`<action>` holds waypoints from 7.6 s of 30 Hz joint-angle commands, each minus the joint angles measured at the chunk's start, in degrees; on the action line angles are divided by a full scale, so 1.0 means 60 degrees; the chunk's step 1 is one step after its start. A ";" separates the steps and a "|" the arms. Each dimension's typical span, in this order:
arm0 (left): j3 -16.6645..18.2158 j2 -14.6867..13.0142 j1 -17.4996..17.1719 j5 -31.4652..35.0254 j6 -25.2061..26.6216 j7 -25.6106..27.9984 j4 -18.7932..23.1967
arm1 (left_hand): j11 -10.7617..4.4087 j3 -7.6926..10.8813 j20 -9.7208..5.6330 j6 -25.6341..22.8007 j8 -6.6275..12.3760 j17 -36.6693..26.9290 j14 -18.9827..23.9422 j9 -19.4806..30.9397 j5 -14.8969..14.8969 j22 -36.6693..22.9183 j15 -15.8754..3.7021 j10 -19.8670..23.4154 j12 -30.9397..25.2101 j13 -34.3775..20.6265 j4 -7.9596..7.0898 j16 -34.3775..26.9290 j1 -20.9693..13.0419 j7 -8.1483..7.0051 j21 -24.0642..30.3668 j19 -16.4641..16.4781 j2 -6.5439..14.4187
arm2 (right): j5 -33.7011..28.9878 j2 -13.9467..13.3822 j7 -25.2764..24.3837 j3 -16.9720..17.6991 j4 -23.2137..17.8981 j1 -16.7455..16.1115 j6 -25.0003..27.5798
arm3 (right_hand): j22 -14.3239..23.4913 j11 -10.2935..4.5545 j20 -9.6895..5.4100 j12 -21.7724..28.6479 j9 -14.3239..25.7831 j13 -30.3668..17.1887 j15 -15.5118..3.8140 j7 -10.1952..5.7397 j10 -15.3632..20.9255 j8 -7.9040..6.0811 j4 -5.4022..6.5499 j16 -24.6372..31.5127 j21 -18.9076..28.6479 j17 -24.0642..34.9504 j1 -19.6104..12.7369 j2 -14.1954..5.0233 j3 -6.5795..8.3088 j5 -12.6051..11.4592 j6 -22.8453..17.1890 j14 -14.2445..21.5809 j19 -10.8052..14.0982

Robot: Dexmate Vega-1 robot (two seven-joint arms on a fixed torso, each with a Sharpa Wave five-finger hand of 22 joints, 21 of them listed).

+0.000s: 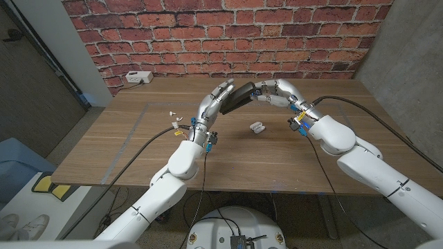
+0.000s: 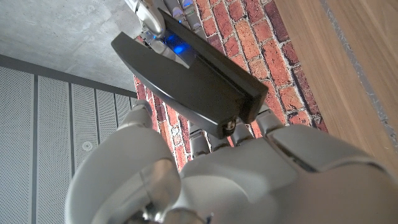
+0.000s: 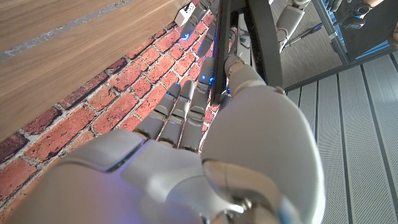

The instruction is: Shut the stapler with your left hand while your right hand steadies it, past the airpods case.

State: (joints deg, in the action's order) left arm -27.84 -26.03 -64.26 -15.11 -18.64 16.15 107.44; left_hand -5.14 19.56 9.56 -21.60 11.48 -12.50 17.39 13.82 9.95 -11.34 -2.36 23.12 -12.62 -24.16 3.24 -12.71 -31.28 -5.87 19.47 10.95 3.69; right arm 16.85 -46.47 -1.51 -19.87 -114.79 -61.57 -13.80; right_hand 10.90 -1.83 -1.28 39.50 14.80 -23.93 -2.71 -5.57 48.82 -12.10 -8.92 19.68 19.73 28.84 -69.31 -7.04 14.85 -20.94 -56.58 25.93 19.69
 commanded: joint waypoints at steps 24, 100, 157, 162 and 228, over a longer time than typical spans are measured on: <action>-0.0022 -0.0499 -0.0095 -0.0198 0.0260 -0.0392 0.0394 | 0.0020 -0.0111 0.0101 -0.0140 0.0062 0.0022 -0.0010 -0.0103 -0.0009 -0.0010 -0.0031 0.0034 -0.0068 0.0059 0.0024 0.0069 0.0306 0.0079 -0.0124 -0.0047 -0.0150 | -0.1953 -0.0350 -0.0146 0.0039 -0.0286 -0.0033 -0.0036 | -0.0092 -0.1357 0.0281 -0.0386 0.0018 0.0012 -0.1698 -0.0642 0.0058 -0.0080 0.0199 -0.0445 -0.0561 -0.0088 0.0311 -0.0387 -0.0280 0.0680 0.0185 -0.1053 -0.0900; 0.0348 -0.2079 0.0490 0.0431 0.0776 -0.1594 0.0602 | -0.0093 -0.0661 0.0423 -0.0195 0.0104 0.0144 -0.1789 -0.0265 0.0083 -0.0002 0.0487 -0.0690 -0.0006 0.0149 0.0460 0.0349 0.0786 0.0646 -0.0857 -0.1088 -0.1129 | -0.1870 -0.0370 0.1000 -0.0682 0.0271 0.1146 0.0159 | -0.0085 -0.1526 0.0050 -0.0681 0.0471 -0.0702 -0.1734 -0.0964 -0.0201 -0.0324 0.0343 -0.0266 -0.0960 0.0048 0.0235 -0.0577 0.0059 0.1698 0.0517 -0.1358 -0.0962; 0.0335 -0.3118 0.0893 0.0224 0.2249 -0.2376 0.1408 | -0.0209 -0.0553 0.0448 -0.0279 0.0202 0.0149 -0.2288 -0.0211 0.0055 -0.0004 0.0658 -0.0346 -0.0407 0.0046 0.0611 0.0155 0.0784 0.0566 -0.1104 -0.1422 -0.0859 | -0.1524 -0.0636 0.1398 -0.0511 0.0487 0.1113 -0.0250 | -0.0087 -0.1471 0.0037 -0.0736 0.1025 -0.1348 -0.1747 -0.0876 -0.0283 -0.0542 0.0369 -0.0188 -0.1167 0.0076 0.0236 -0.0581 0.0288 0.1765 0.0637 -0.1434 -0.0962; 0.0349 -0.3194 0.0878 0.0180 0.2204 -0.2445 0.1399 | -0.0237 -0.0600 0.0450 -0.0149 0.0156 0.0152 -0.2384 -0.0218 0.0060 0.0002 0.0693 -0.0496 -0.0342 0.0030 0.0657 0.0176 0.0785 0.0527 -0.1132 -0.1471 -0.0973 | -0.1502 -0.0574 0.1429 -0.0569 0.0570 0.1173 -0.0241 | -0.0087 -0.1504 0.0050 -0.0750 0.1027 -0.1363 -0.1746 -0.0870 -0.0284 -0.0544 0.0377 -0.0181 -0.1173 0.0080 0.0249 -0.0581 0.0291 0.1769 0.0622 -0.1437 -0.0959; -0.0174 -0.3158 0.1372 0.0635 0.2631 -0.2651 0.1369 | -0.0279 -0.1027 0.0434 -0.0499 0.0723 0.0149 -0.2689 0.0279 0.0409 0.0047 0.0730 -0.0188 -0.0606 -0.0394 0.0722 -0.0008 0.0640 0.0672 -0.1237 -0.1859 -0.1360 | -0.1566 -0.0639 0.1305 -0.0437 0.0506 0.1089 -0.0297 | -0.0083 -0.1501 0.0134 -0.1004 0.1053 -0.1410 -0.1748 -0.0911 -0.0182 -0.0464 0.0369 -0.0140 -0.1244 0.0089 0.0322 -0.0562 0.0375 0.1785 0.0606 -0.1450 -0.0959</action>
State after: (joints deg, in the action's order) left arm -28.76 -46.00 -55.71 -11.29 -0.85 -0.79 116.72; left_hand -6.14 12.69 12.19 -23.28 15.10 -11.53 0.34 15.04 11.91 -10.91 2.21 20.51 -15.57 -26.14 7.46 -12.31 -26.21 -1.42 11.79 -0.52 -4.88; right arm 7.72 -50.19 6.53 -22.67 -111.10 -54.80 -15.96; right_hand 10.26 -7.57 -0.92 33.71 20.99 -32.35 -2.26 -10.98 43.92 -14.98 -6.72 18.45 12.41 29.07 -67.23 -9.81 16.66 -9.97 -52.58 17.28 14.03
